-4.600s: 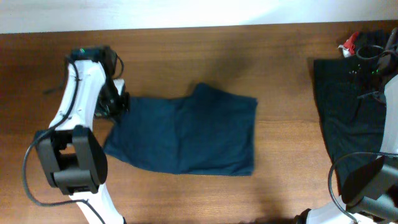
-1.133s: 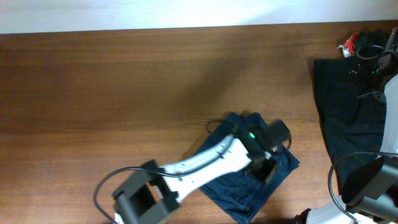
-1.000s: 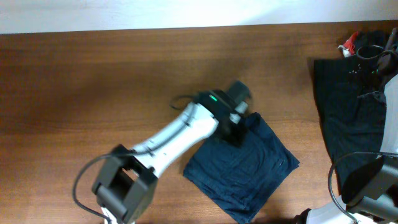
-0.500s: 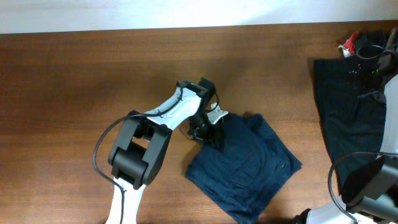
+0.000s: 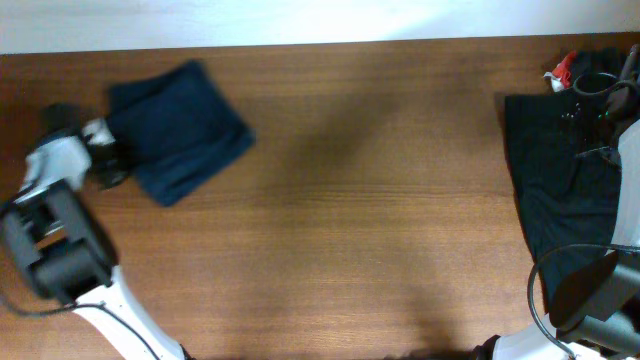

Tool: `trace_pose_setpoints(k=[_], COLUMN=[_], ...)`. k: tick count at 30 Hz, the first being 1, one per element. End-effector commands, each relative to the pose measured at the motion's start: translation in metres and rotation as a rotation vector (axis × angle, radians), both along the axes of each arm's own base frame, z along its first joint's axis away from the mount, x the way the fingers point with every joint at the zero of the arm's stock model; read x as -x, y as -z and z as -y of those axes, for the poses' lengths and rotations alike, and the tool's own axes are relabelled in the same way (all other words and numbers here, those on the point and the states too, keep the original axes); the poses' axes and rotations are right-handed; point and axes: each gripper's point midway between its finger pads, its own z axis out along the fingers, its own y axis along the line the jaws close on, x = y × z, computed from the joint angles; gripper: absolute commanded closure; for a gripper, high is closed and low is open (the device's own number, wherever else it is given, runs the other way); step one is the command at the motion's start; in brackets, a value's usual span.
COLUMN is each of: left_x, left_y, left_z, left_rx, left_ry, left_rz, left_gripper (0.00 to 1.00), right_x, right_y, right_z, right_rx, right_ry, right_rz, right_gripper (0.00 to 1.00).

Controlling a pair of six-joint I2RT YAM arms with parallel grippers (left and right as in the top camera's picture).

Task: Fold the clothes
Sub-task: 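Grasp the folded garment and carry it to the upper-left corner, then place the folded garment at the upper-left and release it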

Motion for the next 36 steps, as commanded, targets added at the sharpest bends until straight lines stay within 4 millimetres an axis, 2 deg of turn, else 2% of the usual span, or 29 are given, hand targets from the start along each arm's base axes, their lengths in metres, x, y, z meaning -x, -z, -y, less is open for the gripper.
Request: trace_pose_setpoints(k=[1,3,5,6,7,8,10,12,14,15,16,18,20,22,23,25,30,31,32,34,36], left_x=[0.088,0.103,0.105,0.099,0.088,0.073,0.055,0.029,0.011,-0.013,-0.026,-0.03,-0.038,-0.042,-0.044,-0.044,-0.062,-0.066,-0.067,-0.07,-0.073], left_y=[0.039,0.035,0.035,0.037,0.039,0.043,0.052,0.064,0.062,0.055,0.053,0.053,0.047,0.043,0.04,0.039,0.027,0.031,0.045,0.052,0.049], left_z=[-0.127,-0.152,-0.153,-0.142,-0.126,-0.101,-0.069,-0.036,-0.03,-0.029,-0.03,-0.041,-0.062,-0.07,-0.081,-0.082,-0.088,-0.085,-0.077,-0.071,-0.064], left_rx=[0.003,0.078,0.102,0.138,0.172,0.184,0.2,0.225,0.21,0.185,0.135,0.04,-0.116,-0.187,-0.245,-0.246,-0.301,-0.295,-0.289,-0.285,-0.246], left_ry=[-0.476,-0.555,-0.595,-0.649,-0.673,-0.646,-0.593,-0.594,-0.567,-0.535,-0.526,-0.539,-0.44,-0.382,-0.347,-0.349,-0.304,-0.297,-0.285,-0.274,-0.25], left_rz=[-0.169,-0.119,-0.124,-0.142,-0.158,-0.178,-0.194,-0.195,-0.134,-0.043,0.005,0.028,0.097,0.127,0.147,0.153,0.245,0.254,0.243,0.241,0.252], left_gripper=[0.79,0.78,0.78,0.78,0.62,0.58,0.53,0.53,0.54,0.54,0.55,0.55,0.54,0.54,0.53,0.53,0.52,0.52,0.46,0.44,0.43], right_x=[0.001,0.001,0.001,0.001,0.001,0.001,0.001,0.001,0.001,0.001,0.001,0.001,0.001,0.001,0.001,0.001,0.001,0.001,0.001,0.001,0.001], right_y=[-0.008,-0.008,-0.008,-0.008,-0.008,-0.008,-0.008,-0.008,-0.008,-0.008,-0.008,-0.008,-0.008,-0.008,-0.008,-0.008,-0.008,-0.008,-0.008,-0.008,-0.008], right_z=[0.003,0.003,0.003,0.003,0.003,0.003,0.003,0.003,0.003,0.003,0.003,0.003,0.003,0.003,0.003,0.003,0.003,0.003,0.003,0.003,0.003], right_rx=[0.022,0.022,0.022,0.022,0.022,0.022,0.022,0.022,0.022,0.022,0.022,0.022,0.022,0.022,0.022,0.022,0.022,0.022,0.022,0.022,0.022], right_ry=[0.007,0.007,0.007,0.007,0.007,0.007,0.007,0.007,0.007,0.007,0.007,0.007,0.007,0.007,0.007,0.007,0.007,0.006,0.007,0.007,0.007], right_rz=[0.011,0.011,0.011,0.011,0.011,0.011,0.011,0.011,0.011,0.011,0.011,0.011,0.011,0.011,0.011,0.011,0.011,0.01,0.011,0.011,0.011], right_gripper=[0.01,0.01,0.01,0.01,0.01,0.01,0.01,0.01,0.01,0.01,0.01,0.01,0.01,0.01,0.01,0.01,0.01,0.01,0.01,0.01,0.01])
